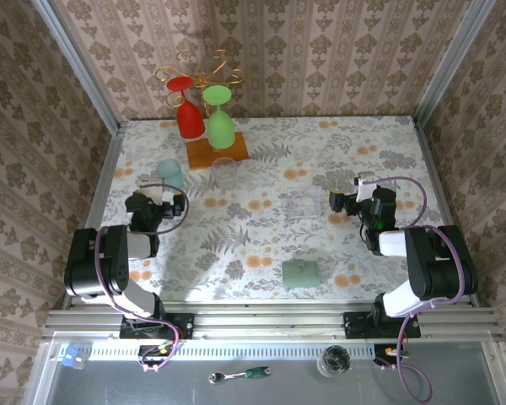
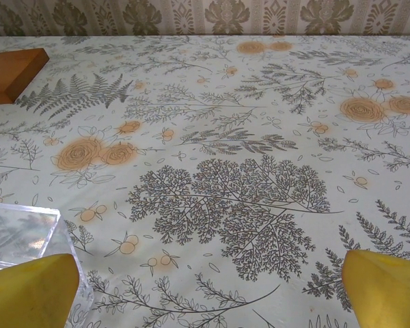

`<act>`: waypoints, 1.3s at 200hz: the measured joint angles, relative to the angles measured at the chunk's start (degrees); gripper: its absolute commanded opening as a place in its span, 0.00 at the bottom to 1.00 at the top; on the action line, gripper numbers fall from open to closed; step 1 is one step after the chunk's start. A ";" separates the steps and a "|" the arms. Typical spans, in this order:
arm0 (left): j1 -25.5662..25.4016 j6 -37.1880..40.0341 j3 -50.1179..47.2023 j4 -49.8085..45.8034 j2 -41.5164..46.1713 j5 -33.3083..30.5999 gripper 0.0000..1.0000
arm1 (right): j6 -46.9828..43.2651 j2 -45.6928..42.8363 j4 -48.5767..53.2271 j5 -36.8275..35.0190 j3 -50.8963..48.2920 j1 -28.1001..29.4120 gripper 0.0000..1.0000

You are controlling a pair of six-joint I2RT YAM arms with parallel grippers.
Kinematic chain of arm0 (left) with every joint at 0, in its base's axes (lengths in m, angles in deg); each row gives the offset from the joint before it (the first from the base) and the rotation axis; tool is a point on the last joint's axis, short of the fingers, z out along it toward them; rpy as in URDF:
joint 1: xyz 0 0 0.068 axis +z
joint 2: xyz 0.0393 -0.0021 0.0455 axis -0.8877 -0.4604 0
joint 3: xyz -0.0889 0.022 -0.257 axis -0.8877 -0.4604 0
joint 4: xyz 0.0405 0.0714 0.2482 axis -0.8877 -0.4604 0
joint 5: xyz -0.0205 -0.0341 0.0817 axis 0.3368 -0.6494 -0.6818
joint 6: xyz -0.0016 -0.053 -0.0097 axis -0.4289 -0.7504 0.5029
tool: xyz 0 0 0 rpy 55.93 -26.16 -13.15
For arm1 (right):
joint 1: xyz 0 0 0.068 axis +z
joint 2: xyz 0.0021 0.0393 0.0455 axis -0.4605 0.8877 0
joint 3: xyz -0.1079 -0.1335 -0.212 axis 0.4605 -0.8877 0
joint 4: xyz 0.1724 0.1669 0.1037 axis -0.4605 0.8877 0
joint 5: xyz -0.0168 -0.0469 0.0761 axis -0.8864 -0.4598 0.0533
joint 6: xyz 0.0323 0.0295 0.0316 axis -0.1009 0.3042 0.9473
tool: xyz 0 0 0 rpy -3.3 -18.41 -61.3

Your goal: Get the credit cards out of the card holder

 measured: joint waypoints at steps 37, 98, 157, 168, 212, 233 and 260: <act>-0.07 -0.02 0.00 -0.17 0.02 -1.46 1.00 | 0.02 -0.02 0.39 -0.15 0.07 0.00 1.00; -2.78 0.24 2.84 -9.35 6.12 -6.32 1.00 | 0.17 -5.29 11.39 -1.07 4.72 0.13 1.00; -6.08 0.72 6.56 -20.61 15.30 -10.86 1.00 | 2.14 -10.91 27.04 -4.07 11.41 1.31 0.96; -6.10 0.04 7.96 -23.85 16.87 -11.50 1.00 | 3.28 -11.67 30.18 -4.68 12.72 1.60 0.93; -6.08 -7.02 19.34 -43.89 20.28 -11.19 1.00 | 8.33 -12.17 42.27 -4.63 18.23 2.56 0.82; -6.08 -10.14 26.53 -54.34 20.44 -10.03 1.00 | 10.93 -12.04 48.94 -3.63 21.57 3.45 0.75; -6.08 -13.07 34.25 -66.73 20.50 -7.87 1.00 | 12.96 -9.84 56.59 -2.80 26.97 5.66 0.64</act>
